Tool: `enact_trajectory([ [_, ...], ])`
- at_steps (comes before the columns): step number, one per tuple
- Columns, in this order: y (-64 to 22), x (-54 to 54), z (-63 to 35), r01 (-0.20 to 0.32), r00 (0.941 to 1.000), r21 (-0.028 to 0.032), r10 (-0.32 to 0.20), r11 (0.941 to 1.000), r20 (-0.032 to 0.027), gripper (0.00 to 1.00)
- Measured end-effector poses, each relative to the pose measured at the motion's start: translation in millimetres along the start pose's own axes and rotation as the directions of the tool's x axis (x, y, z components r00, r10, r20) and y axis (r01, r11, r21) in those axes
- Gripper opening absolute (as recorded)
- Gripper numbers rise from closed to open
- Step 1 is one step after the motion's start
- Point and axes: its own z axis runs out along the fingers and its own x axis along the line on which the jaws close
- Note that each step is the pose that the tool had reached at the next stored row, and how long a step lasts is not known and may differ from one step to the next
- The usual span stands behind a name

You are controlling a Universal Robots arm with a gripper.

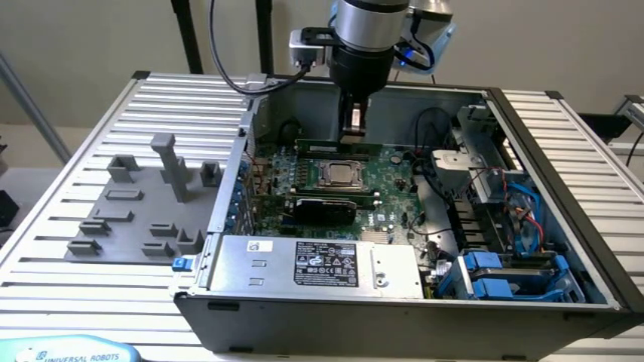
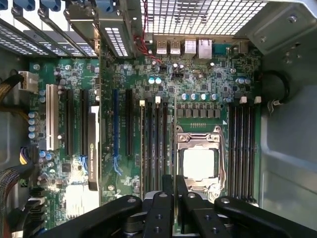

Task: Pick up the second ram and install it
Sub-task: 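Insert the second ram into the second slot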

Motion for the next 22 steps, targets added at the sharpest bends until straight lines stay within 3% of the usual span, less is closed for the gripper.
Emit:
enact_trajectory([
  [22, -4.6, 9.4, 39.4, 0.0, 1.0, -0.0001, 0.0, 1.0, 0.0014, 0.14],
])
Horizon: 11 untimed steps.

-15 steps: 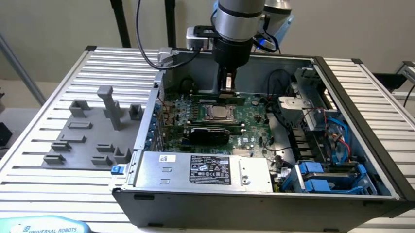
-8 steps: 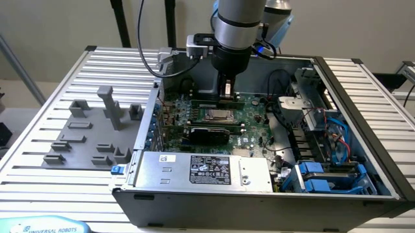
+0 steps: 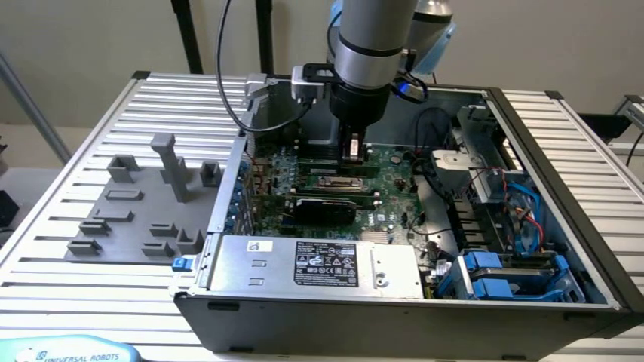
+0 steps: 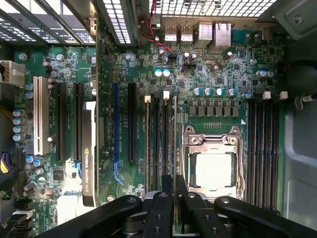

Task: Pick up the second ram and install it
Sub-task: 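Insert the second ram into the second slot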

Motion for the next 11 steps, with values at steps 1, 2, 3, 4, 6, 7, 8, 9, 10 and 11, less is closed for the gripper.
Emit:
enact_trajectory([
  [1, -0.4, 0.2, 1.8, 0.0, 1.0, 0.0, 0.0, 1.0, 0.001, 0.14],
  [2, -0.6, 0.5, 3.4, 0.0, 1.0, 0.0, 0.0, 1.0, 0.0022, 0.14],
  [3, -0.7, 0.7, 5.2, 0.0, 1.0, 0.0, 0.0, 1.0, 0.0028, 0.14],
  [4, -0.8, 0.9, 7.0, 0.0, 1.0, 0.0, 0.0, 1.0, 0.0029, 0.14],
  [6, -1.0, 1.2, 10.7, 0.0, 1.0, 0.0, 0.0, 1.0, 0.0032, 0.14],
  [7, -1.1, 1.4, 12.5, 0.0, 1.0, 0.0, 0.0, 1.0, 0.0032, 0.14],
  [8, -1.1, 1.5, 14.3, 0.0, 1.0, 0.0, 0.0, 1.0, 0.0031, 0.14],
  [9, -1.2, 1.6, 16.1, 0.0, 1.0, -0.0001, 0.0, 1.0, 0.003, 0.14],
  [10, -1.3, 1.7, 17.9, 0.0, 1.0, -0.0001, 0.0, 1.0, 0.0031, 0.14],
  [11, -1.3, 1.8, 19.7, 0.001, 1.0, -0.0002, -0.001, 1.0, 0.0031, 0.14],
])
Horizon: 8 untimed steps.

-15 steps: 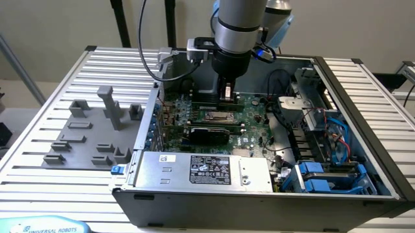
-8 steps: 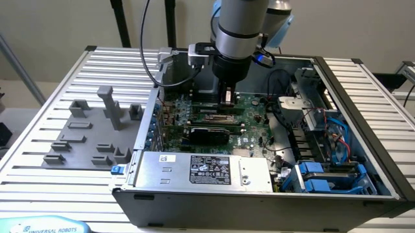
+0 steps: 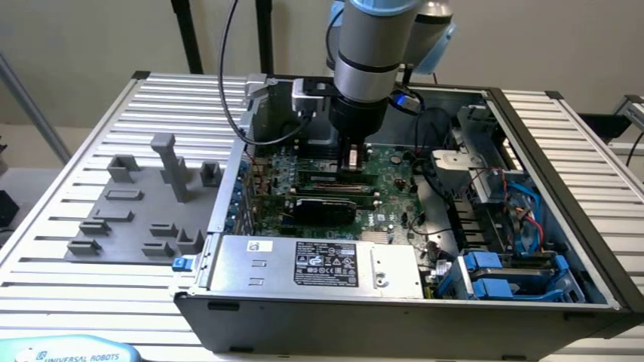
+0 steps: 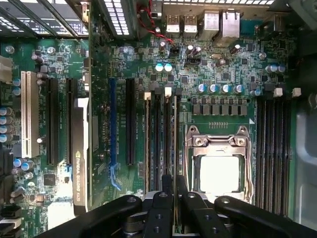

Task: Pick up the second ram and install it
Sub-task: 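Insert the second ram into the second slot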

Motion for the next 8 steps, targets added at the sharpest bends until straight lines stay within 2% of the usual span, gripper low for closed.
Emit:
enact_trajectory([
  [8, -0.3, 0.8, 8.1, 0.013, 0.9999, -0.005, -0.013, 0.9999, -0.0006, 0.14],
])
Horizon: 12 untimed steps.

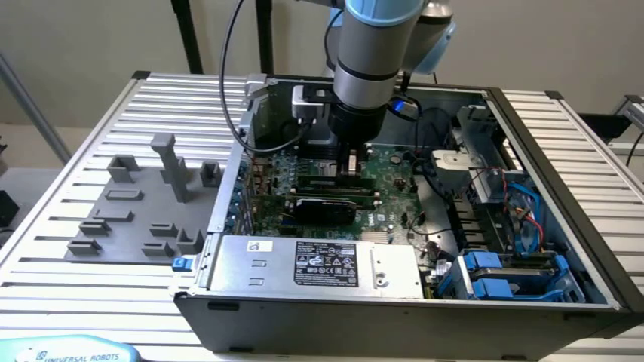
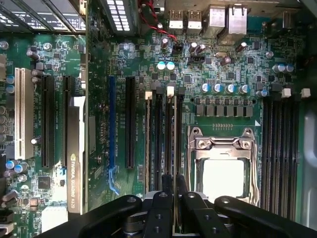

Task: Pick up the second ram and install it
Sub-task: 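Insert the second ram into the second slot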

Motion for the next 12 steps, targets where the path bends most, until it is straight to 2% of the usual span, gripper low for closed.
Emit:
enact_trajectory([
  [6, -0.1, 1.3, 3.0, 0.007, 1.0, -0.0073, -0.007, 0.9999, -0.0004, 0.14],
  [12, -0.7, 3.1, 4.3, 0.007, 1.0, -0.0075, -0.007, 0.9999, -0.0005, 0.14],
])
